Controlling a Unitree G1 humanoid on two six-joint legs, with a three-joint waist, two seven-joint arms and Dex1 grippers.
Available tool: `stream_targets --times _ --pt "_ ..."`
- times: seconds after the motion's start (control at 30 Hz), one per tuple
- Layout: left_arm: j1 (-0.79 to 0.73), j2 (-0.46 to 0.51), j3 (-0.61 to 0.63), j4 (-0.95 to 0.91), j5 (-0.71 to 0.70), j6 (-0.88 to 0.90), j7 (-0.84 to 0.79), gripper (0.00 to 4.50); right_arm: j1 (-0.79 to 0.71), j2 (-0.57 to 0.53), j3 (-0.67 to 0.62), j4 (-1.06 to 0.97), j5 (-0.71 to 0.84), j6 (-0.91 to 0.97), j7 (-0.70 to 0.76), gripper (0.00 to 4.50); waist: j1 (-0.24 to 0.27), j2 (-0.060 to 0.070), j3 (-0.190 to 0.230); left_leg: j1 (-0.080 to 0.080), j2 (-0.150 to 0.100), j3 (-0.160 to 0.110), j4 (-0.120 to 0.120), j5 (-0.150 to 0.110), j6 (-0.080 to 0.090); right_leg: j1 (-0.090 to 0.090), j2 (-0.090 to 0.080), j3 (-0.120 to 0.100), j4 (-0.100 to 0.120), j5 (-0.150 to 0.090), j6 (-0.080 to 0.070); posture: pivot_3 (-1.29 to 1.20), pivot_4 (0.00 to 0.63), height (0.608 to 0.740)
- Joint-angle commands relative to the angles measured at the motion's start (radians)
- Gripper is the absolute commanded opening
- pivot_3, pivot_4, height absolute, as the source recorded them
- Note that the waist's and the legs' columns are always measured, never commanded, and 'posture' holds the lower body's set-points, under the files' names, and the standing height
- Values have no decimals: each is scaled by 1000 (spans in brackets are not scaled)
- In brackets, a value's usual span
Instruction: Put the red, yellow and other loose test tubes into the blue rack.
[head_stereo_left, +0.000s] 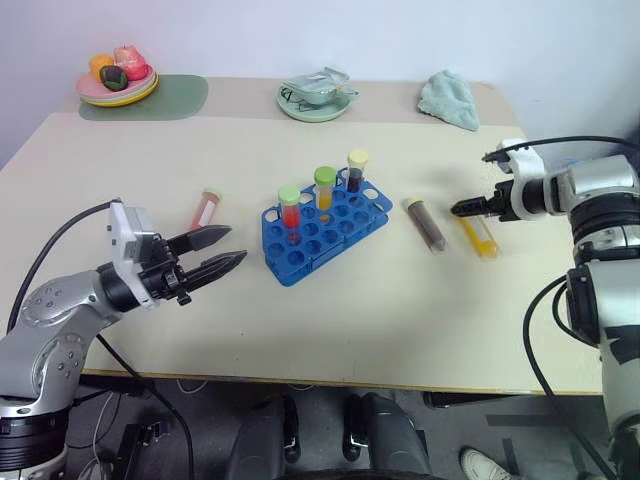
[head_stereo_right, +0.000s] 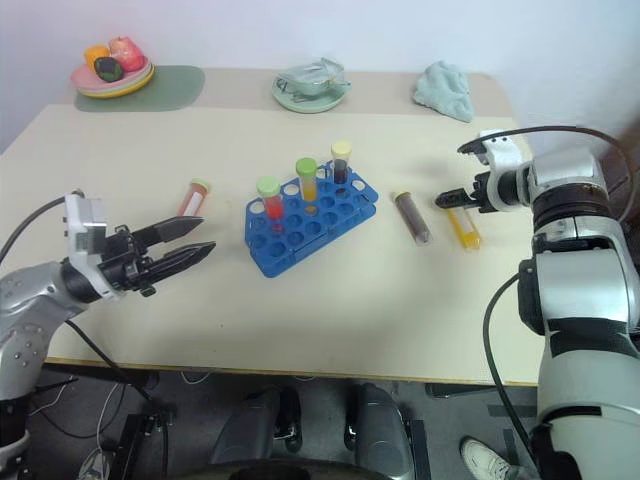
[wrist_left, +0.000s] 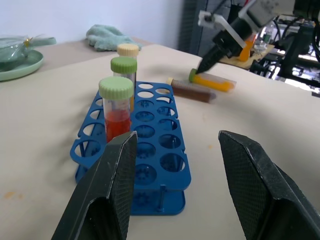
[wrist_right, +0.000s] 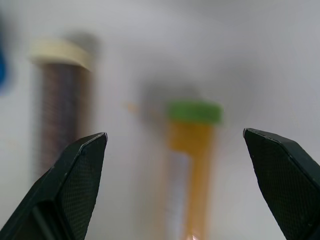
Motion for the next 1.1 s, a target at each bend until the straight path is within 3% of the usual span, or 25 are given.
stream_targets --times 0.03,0.27,0.73,0.83,1.0,1.03,1.1 --pt "9 11 32 -36 -21 3 8 2636 -10 5 15 -146 32 66 137 4462 0 1 1 0 0 0 0 0 0 0 0 0 0 0 0 0 150 740" --pt "-1 15 30 -36 -29 5 15 2636 56 40 47 -242 12 105 129 4462 6 1 0 -1 0 0 1 -1 1 0 -1 0 0 0 0 0 150 740" --pt "43 18 65 -89 -41 12 51 2636 27 157 28 -7 -58 -76 -80 4462 -2 1 0 -1 0 0 2 -1 1 0 0 0 1 0 0 0 150 740" --pt "57 20 79 -101 -46 15 59 2636 25 178 38 19 -82 -135 -120 3647 -3 1 0 0 0 0 2 0 0 0 0 0 1 0 0 0 150 740" --pt "79 19 90 -116 -49 14 69 2636 34 188 79 11 -135 -211 -100 1161 -4 1 0 0 0 0 2 0 0 0 0 1 1 0 0 0 150 740" --pt "81 18 90 -117 -49 13 71 2636 43 186 93 0 -151 -230 -98 852 -4 1 0 0 0 0 2 0 0 0 0 1 1 0 0 0 150 740" --pt "84 17 88 -117 -48 10 73 2636 58 178 114 -31 -177 -259 -88 852 -5 1 0 0 0 0 2 0 0 0 0 1 1 0 0 0 150 740"
